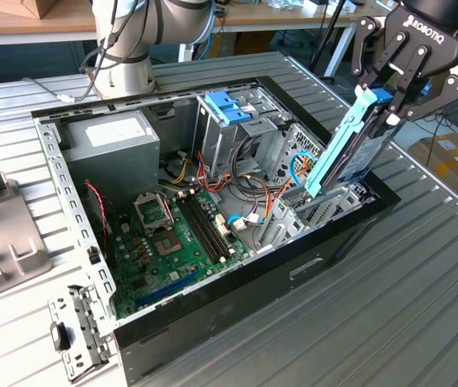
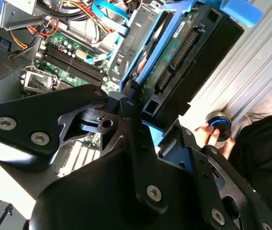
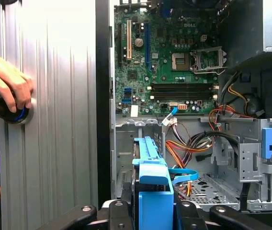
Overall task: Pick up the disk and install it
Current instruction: 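Insert the disk into the insertion slot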
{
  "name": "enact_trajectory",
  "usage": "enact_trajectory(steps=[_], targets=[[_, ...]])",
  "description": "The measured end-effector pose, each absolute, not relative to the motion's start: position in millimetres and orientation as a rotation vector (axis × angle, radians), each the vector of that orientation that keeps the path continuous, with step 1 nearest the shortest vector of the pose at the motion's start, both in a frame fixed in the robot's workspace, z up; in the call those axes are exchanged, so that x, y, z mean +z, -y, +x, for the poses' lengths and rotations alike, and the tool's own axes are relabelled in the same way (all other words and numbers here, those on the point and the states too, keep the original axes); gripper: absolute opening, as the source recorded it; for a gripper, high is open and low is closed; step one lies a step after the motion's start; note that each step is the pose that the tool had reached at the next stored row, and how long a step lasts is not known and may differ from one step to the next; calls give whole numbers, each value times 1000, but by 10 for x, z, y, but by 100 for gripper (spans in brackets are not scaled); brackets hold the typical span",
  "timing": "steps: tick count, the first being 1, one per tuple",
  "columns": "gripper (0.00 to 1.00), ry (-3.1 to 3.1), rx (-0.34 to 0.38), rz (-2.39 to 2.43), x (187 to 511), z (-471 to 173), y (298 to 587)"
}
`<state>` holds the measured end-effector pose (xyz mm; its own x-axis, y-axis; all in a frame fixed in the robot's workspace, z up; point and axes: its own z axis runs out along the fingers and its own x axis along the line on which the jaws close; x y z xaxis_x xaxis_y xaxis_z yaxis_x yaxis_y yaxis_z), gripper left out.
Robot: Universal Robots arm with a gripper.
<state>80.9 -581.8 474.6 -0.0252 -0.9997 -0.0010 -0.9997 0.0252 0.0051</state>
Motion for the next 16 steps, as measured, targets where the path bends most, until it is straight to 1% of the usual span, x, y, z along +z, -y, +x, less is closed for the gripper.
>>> enact_trajectory(steps=[16], targets=[[37,2247,-7,2191,4694,734,5762]])
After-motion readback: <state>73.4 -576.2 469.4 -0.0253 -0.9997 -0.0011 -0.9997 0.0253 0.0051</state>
